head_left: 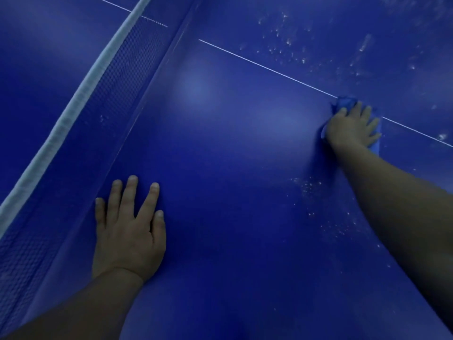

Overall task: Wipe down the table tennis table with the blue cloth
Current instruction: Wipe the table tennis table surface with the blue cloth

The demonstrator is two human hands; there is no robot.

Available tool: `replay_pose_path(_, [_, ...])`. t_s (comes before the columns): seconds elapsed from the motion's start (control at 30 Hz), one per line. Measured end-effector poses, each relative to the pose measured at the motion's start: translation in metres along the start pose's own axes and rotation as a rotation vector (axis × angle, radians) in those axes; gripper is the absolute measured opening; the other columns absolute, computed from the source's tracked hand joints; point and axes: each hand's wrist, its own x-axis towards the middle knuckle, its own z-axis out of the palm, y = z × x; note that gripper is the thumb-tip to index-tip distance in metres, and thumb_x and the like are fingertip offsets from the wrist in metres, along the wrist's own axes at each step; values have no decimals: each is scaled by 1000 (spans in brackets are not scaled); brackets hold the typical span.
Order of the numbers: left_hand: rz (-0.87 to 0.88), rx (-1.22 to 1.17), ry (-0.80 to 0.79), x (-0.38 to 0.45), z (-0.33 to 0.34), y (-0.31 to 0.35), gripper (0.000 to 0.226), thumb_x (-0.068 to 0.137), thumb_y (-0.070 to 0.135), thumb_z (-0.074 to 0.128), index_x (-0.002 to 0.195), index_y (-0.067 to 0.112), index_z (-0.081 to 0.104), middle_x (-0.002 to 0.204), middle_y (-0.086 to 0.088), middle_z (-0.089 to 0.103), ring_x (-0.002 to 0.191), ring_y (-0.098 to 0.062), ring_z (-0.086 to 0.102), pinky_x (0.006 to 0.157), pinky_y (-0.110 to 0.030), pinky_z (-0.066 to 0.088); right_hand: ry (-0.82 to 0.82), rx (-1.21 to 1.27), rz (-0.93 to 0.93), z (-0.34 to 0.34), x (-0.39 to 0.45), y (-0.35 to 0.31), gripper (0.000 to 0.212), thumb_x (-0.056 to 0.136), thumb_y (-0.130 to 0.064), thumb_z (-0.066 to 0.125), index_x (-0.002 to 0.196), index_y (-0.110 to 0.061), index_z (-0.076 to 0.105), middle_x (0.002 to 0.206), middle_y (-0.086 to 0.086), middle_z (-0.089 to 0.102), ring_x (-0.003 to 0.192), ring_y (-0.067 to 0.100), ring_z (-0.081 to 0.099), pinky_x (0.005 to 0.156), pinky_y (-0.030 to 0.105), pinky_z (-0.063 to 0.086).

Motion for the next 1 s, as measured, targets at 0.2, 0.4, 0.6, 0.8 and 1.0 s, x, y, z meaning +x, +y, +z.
replay_pose_path(0.2, [-15, 0, -4, 0, -2, 1, 61, 99, 47, 22, 154, 23, 37, 164, -12, 23, 154, -29, 7, 122, -38, -15, -86, -129, -793, 32, -106, -28, 59, 103, -46, 33, 158, -26, 24, 167, -3, 16, 154, 28, 10, 121, 51, 5])
replay_pose_path(0.4, [-20, 2, -5, 0, -2, 3, 63, 98, 47, 21, 155, 23, 36, 165, -11, 21, 154, -28, 5, 121, -35, -18, -93, -153, -746, 17, -51, -38, 59, 104, -47, 27, 159, -26, 20, 168, -4, 11, 154, 26, 4, 123, 53, 3])
replay_pose_path(0.6, [-10, -6, -2, -1, -2, 2, 62, 98, 45, 24, 154, 22, 38, 165, -12, 22, 154, -31, 8, 121, -36, -16, -220, -241, -1663, 17, -174, 54, 58, 98, -49, 37, 150, -26, 37, 160, 6, 36, 148, 39, 25, 118, 61, 18])
replay_pose_path(0.8, [-17, 7, -2, 0, -2, 3, 61, 98, 45, 24, 154, 22, 37, 164, -12, 22, 154, -31, 8, 121, -37, -16, -232, -356, -1878, 14, -122, 62, 56, 101, -49, 36, 151, -23, 40, 158, 8, 38, 147, 36, 29, 117, 53, 19])
replay_pose_path(1.0, [-24, 5, -17, -2, -3, 3, 62, 98, 46, 23, 154, 24, 36, 165, -11, 20, 154, -29, 5, 121, -36, -17, -8, -159, -693, 13, -35, -10, 64, 99, -47, 27, 156, -18, 30, 166, 4, 21, 151, 34, 18, 119, 55, 16])
